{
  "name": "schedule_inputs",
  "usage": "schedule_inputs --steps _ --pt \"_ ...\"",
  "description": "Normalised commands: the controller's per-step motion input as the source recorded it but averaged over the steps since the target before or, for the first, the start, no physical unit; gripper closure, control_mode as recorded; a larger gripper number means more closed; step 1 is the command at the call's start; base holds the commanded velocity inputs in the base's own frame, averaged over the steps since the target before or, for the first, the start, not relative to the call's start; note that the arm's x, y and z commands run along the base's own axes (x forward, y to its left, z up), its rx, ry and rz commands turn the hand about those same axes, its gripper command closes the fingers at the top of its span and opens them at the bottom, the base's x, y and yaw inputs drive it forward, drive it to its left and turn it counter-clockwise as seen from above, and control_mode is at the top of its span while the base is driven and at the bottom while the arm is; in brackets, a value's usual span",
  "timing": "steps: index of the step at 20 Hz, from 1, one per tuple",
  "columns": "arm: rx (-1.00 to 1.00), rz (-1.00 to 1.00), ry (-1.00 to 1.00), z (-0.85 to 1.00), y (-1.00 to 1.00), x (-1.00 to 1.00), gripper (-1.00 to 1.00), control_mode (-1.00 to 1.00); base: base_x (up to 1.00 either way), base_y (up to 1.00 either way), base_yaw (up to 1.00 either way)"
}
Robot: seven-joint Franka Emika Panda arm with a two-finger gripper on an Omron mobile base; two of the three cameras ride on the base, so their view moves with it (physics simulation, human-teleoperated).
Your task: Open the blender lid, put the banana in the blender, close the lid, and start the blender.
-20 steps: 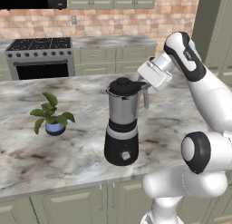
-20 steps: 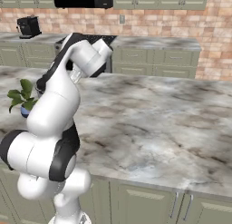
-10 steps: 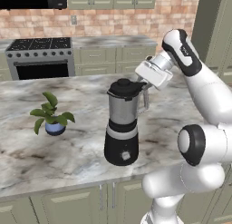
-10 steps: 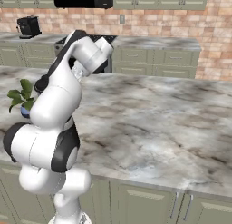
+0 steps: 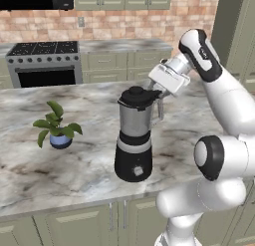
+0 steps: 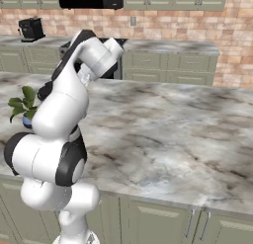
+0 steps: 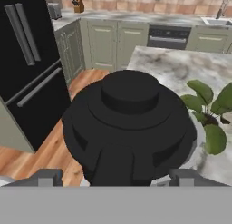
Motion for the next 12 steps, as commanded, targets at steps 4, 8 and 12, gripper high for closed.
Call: schedule_inputs --steps 4,8,12 --pt "0.0 0.0 -0.07 0.6 0.0 -0.04 -1.0 -1.0 0.0 0.0 0.0" --pt "0.0 -0.05 -0.25 0.4 0.12 -0.71 -1.0 -1.0 0.0 0.0 0.0" --pt "-0.05 -0.29 -0.38 -0.3 0.47 -1.0 -1.0 -1.0 0.0 0.0 0.0"
